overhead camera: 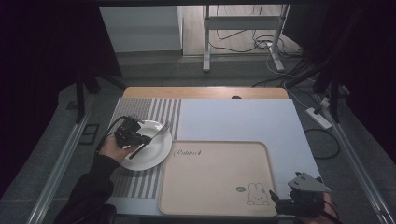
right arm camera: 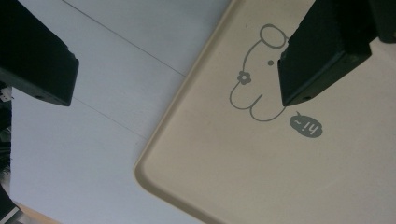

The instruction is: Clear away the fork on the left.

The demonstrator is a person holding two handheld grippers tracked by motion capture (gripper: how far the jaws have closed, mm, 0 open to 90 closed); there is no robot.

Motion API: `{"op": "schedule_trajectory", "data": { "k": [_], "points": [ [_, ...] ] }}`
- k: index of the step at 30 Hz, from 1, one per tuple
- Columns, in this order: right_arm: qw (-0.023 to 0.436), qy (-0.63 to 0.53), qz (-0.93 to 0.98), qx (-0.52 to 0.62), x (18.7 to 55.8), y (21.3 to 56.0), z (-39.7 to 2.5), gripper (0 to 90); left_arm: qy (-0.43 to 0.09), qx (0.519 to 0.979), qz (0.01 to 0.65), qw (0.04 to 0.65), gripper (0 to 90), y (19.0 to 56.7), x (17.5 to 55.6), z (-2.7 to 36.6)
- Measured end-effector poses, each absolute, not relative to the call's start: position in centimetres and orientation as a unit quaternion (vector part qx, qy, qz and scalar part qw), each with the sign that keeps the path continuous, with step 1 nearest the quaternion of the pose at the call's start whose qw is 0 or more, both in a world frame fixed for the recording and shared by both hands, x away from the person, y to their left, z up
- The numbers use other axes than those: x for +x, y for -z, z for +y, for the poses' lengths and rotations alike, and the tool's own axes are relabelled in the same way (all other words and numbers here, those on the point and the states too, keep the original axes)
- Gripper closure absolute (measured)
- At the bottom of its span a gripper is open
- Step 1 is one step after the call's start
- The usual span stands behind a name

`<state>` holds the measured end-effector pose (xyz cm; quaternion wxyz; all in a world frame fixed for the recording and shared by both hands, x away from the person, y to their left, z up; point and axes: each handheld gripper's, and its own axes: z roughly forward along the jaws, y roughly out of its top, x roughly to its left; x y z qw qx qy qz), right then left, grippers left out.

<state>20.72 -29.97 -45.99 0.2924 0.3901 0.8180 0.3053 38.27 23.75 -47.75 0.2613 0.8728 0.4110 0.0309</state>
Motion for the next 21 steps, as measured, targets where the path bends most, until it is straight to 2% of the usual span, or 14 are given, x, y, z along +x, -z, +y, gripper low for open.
{"op": "schedule_trajectory", "data": {
  "k": [21],
  "points": [
    [0.295,-0.306,0.819,0.384,20.6,46.0,-29.9,0.0,0.000,0.884,0.389,0.260,84.9,48.1,33.5,18.1]
  ]
}}
